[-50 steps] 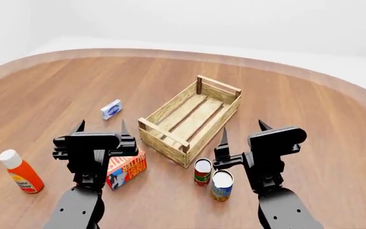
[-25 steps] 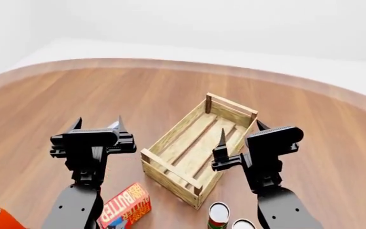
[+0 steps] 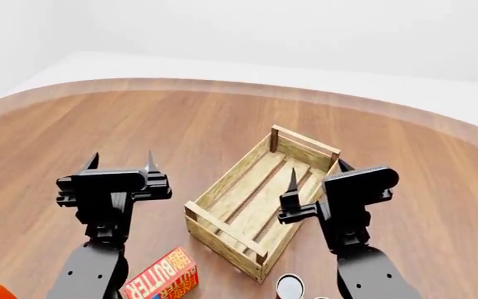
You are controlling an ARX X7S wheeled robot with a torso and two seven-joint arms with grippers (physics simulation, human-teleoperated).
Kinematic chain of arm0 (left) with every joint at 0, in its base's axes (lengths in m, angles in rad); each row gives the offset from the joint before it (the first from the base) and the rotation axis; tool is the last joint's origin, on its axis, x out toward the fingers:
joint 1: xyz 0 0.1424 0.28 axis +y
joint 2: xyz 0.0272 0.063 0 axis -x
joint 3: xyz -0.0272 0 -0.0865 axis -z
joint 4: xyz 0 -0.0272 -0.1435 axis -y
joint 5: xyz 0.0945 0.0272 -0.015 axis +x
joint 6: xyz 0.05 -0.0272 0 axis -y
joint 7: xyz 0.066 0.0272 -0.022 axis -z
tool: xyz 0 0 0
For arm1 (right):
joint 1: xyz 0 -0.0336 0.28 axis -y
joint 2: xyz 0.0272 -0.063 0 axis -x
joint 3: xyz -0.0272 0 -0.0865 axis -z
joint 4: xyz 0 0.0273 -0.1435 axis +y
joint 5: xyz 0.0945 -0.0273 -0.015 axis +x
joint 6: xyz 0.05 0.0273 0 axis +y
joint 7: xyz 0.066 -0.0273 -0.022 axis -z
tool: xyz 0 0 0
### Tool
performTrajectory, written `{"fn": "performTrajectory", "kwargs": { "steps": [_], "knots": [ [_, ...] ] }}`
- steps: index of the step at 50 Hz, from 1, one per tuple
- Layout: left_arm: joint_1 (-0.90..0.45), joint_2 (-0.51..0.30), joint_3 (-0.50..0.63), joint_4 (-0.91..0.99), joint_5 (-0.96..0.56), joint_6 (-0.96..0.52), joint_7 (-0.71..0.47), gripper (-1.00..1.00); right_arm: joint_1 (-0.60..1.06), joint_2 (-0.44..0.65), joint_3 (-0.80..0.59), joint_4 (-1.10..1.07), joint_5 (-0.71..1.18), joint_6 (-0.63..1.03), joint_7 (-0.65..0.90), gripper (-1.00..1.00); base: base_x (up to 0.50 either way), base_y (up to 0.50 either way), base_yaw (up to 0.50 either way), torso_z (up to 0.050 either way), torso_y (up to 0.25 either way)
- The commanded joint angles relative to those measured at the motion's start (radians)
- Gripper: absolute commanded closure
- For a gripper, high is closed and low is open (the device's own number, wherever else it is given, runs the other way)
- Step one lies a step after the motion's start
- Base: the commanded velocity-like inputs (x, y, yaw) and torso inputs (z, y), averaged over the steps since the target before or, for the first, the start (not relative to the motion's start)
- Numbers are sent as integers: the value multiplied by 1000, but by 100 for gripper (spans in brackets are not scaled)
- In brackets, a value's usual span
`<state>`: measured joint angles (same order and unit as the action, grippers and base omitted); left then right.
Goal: Pick up the ketchup, and put it in the wooden tray.
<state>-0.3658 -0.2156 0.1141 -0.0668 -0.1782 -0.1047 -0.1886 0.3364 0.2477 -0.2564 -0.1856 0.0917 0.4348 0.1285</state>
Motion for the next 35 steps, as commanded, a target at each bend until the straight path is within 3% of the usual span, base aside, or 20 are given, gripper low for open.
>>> {"fn": "performTrajectory", "kwargs": {
  "steps": [1,18,35],
  "knots": [
    [48,-51,-48,110,-24,-51,-27,-100,-17,13,0,-30,-1,17,12,-100,0,0,0,0,0],
    [244,-150,-290,316,-101,-156,-144,-100,-41,42,3,-72,16,24,0,-100,0,0,0,0,0],
    [377,-215,-449,309,-84,-160,-199,-100,-13,36,-28,-49,16,16,-11,-100,0,0,0,0,0]
  ]
}}
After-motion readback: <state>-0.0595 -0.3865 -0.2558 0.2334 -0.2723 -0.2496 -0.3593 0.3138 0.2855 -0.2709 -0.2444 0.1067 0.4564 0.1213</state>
